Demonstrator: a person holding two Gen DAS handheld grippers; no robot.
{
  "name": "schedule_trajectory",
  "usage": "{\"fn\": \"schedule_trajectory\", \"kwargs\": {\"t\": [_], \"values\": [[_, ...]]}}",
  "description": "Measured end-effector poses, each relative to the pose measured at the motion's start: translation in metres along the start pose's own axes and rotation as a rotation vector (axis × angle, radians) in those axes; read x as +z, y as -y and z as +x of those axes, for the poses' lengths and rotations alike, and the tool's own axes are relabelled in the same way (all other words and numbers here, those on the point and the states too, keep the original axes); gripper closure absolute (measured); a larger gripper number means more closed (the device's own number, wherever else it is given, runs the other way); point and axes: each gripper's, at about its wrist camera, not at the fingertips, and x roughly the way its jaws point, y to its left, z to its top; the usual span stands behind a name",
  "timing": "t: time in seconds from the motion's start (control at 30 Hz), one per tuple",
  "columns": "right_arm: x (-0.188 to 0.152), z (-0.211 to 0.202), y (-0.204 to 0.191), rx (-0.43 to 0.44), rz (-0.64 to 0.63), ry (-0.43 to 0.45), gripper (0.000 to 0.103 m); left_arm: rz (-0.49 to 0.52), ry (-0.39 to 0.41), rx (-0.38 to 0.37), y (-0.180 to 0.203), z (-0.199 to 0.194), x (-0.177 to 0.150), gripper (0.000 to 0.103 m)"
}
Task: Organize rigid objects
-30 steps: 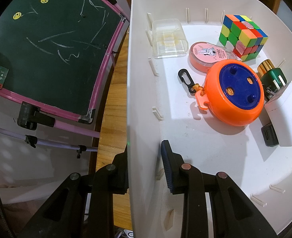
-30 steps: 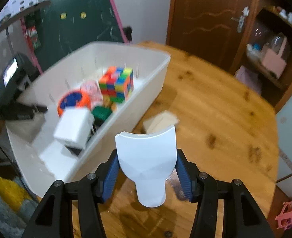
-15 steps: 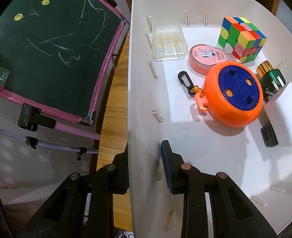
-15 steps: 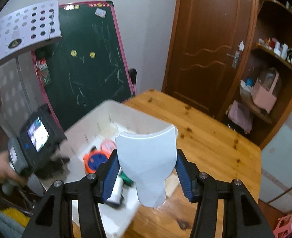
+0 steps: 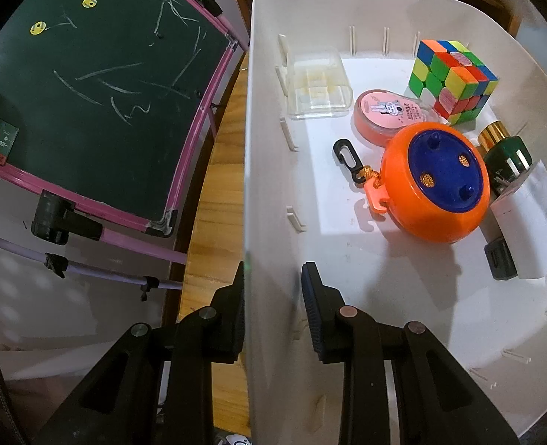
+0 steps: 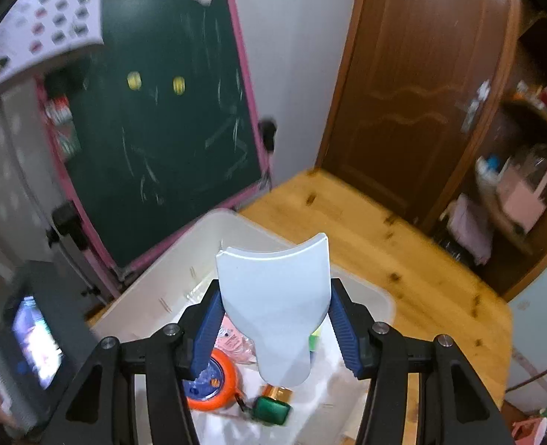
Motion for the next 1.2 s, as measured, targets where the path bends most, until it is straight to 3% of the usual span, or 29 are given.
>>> {"fn": "schedule_trajectory", "kwargs": {"t": [0.2, 0.4, 0.5, 1.2], "values": [[-0.007, 0.076, -0.012, -0.007, -0.004, -0.154, 0.048, 0.003, -0.001, 0.002, 0.000, 0.000, 0.000, 0.071], [-0.010, 0.100, -0.016, 0.022, 0.033, -0.215, 0.044, 0.010, -0.003, 0.017, 0.003, 0.000, 0.000, 0.071], [-0.011, 0.088, -0.016, 0.026, 0.031, -0.177, 0.028, 0.013, -0.006, 0.019, 0.004, 0.000, 0.000, 0.071], [-0.016, -0.014, 0.025, 0.047, 0.091, 0.036, 0.027, 0.010, -0.016, 0.024, 0.002, 0.001, 0.001, 0.070]]}}
